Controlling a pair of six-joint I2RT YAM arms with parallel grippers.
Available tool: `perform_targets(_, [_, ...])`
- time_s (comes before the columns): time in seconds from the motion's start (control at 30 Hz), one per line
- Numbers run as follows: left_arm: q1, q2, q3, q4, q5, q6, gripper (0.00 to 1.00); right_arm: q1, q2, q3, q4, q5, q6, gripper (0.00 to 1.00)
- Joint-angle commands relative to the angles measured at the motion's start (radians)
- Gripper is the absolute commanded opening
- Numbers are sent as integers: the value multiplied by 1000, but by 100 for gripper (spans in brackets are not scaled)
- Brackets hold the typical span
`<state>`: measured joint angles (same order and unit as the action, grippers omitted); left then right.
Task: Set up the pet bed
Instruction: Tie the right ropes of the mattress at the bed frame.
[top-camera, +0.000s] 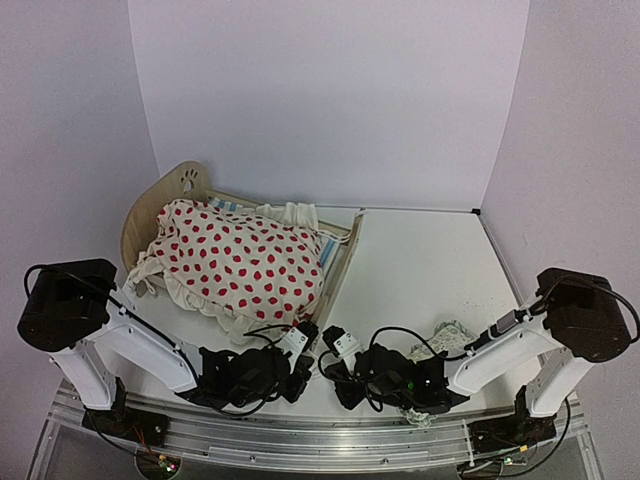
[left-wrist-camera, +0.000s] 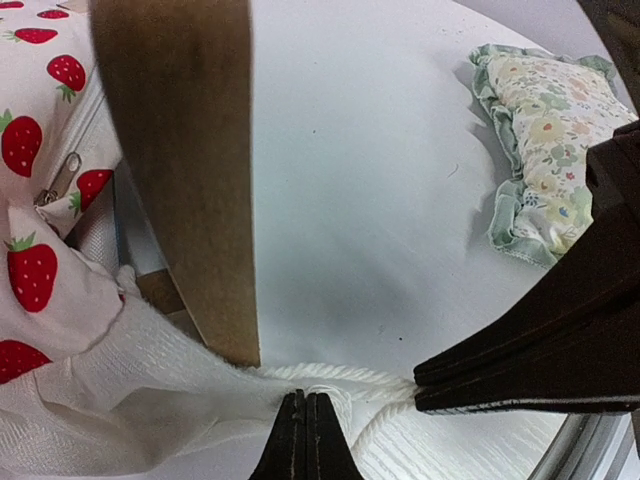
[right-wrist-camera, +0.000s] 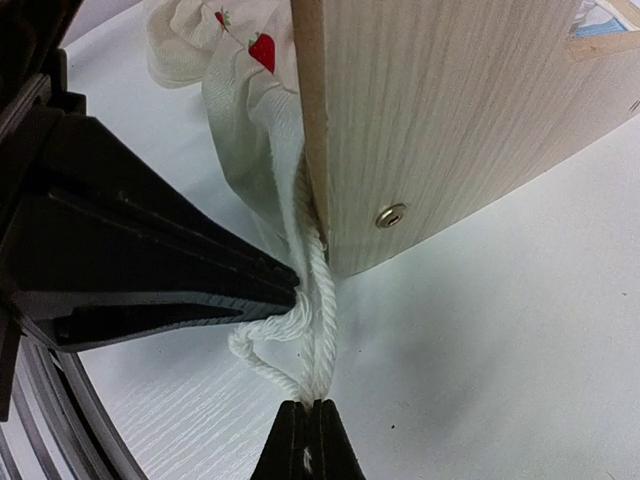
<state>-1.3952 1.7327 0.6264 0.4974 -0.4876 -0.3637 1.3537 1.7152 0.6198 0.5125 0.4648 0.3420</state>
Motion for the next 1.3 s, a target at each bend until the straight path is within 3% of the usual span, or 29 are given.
perform_targets(0.0, [-3,15,40,64,-37,5,0,12,-28,-17,11,-44,7,0])
perform_targets(0.63, [-3,150,104,47,-101,-36,0,15,-82,-64,26,-24,-6,0])
perform_targets(0.8, [-4,177,123,34,-150,-62,0,15,-60,-48,26,-114,-21,0])
perform_targets(1.0, [-3,208,148,31,-171,-61,0,15,-52,-46,23,-96,-6,23])
perform_targets(1.27, [-3,232,150,47,-183,-61,0,12,-178,-101,16,21,-20,33])
